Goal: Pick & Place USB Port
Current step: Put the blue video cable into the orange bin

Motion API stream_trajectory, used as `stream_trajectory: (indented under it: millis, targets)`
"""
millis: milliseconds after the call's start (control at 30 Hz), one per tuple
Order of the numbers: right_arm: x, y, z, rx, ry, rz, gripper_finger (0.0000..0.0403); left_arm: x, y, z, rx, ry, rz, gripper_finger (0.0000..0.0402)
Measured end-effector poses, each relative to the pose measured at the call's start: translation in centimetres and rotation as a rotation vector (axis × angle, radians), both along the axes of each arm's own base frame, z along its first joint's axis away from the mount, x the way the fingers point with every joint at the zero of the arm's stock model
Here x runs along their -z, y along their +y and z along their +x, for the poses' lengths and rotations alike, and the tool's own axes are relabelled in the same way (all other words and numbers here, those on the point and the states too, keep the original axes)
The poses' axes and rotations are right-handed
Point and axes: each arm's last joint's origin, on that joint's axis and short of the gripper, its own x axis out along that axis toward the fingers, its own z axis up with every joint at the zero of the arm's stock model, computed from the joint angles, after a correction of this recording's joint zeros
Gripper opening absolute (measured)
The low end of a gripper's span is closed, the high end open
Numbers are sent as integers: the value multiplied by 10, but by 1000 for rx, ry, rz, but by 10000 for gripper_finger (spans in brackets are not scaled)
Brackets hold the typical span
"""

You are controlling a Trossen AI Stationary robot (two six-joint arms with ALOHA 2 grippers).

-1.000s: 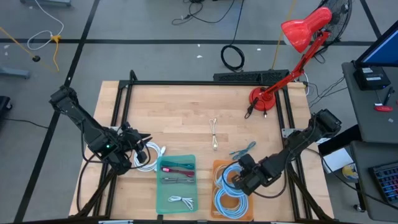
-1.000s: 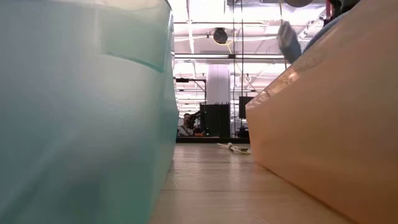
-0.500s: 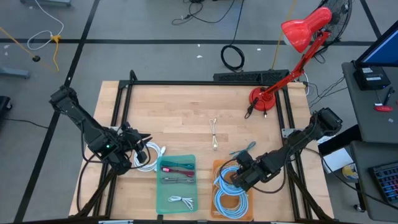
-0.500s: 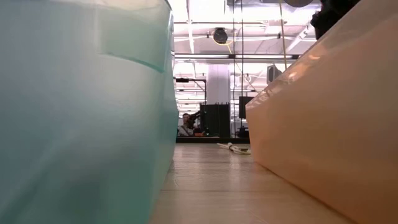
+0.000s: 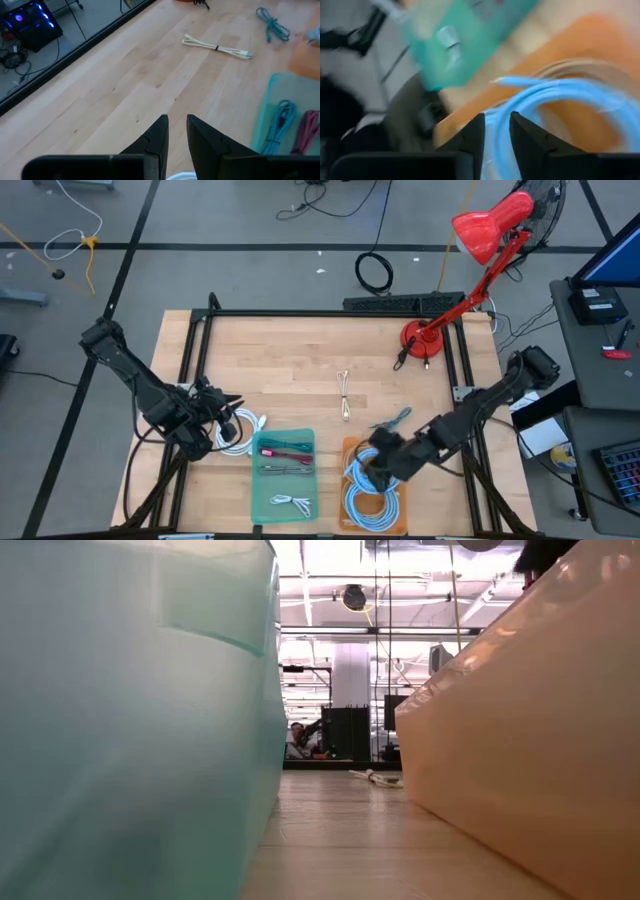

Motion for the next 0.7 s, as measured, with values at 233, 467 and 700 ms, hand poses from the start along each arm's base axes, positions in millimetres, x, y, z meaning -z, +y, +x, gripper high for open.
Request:
stream_trajectory:
  millis: [233, 467, 700]
  targets:
    - [11, 29, -2, -105, 4, 70, 10, 9, 2, -2, -33, -4, -17, 74]
    - [32, 50, -13, -112, 151, 128, 1, 9, 2, -2, -31, -10, -20, 74]
    - [41, 51, -11, -88, 183, 114, 1, 9, 1, -1, -31, -17, -25, 74]
